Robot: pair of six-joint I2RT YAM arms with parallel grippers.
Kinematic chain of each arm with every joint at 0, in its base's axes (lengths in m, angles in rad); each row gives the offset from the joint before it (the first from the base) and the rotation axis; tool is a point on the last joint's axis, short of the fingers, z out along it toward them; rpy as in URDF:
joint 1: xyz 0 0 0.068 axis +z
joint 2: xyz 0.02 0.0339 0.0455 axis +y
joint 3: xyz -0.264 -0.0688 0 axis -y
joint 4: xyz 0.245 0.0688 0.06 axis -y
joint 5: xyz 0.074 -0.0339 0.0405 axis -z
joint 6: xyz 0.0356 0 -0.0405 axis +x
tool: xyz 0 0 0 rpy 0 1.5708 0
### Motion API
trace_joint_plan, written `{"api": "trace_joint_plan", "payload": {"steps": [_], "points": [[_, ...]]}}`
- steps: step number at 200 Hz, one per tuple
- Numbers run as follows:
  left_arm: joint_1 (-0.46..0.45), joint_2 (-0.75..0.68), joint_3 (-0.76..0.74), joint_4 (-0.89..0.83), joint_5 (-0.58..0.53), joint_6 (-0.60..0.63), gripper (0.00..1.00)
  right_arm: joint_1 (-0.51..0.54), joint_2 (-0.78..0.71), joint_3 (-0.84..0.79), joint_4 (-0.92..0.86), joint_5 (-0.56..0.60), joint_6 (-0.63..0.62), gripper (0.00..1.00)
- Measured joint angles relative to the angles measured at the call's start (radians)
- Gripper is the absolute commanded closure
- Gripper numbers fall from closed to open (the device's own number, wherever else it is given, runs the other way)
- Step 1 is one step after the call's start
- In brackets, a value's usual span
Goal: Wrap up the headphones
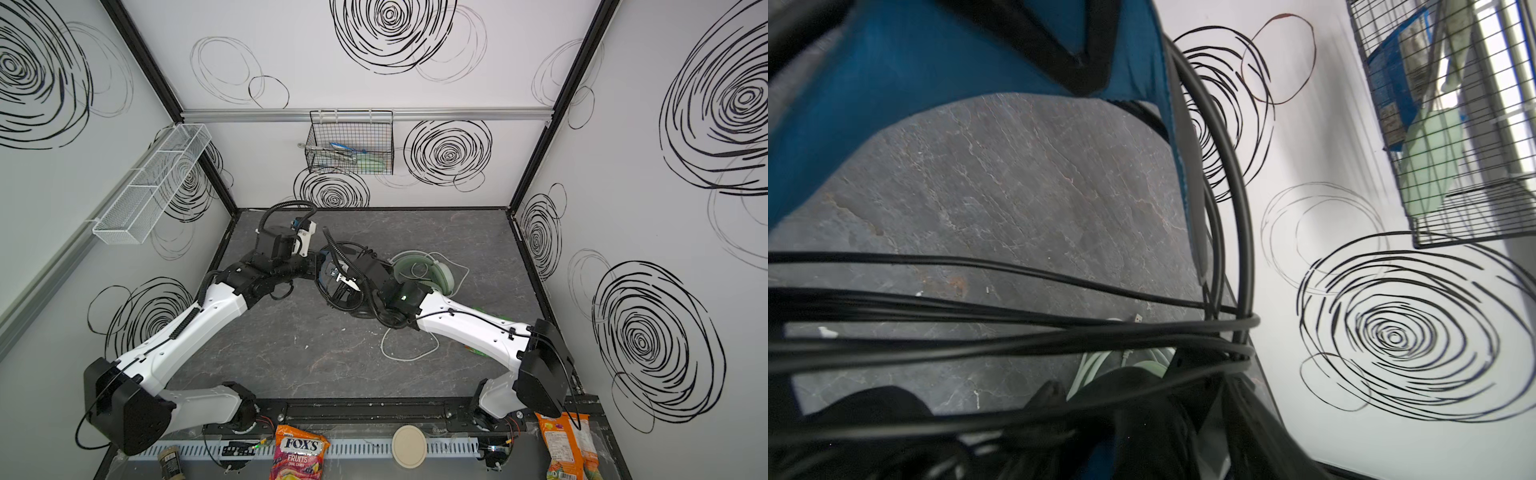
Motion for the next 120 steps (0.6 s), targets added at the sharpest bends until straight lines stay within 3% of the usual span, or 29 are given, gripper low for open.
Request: {"api": "trace_joint_plan", "payload": {"steps": [25,55,120], "points": [[0.001,0.0,0.0,0.0,0.005,0.0,1.0,0.016,0.011,-0.014,0.034,0.082,-0.036,0.28],[0.016,0.0,-0.01,0.014,0.031,-0.005,1.0,0.037,0.011,-0.038,0.097,0.175,-0.074,0.13],[0.046,-0.003,-0.058,0.016,0.119,-0.027,1.0,0.076,-0.063,-0.128,0.185,0.228,-0.09,0.05]]}}
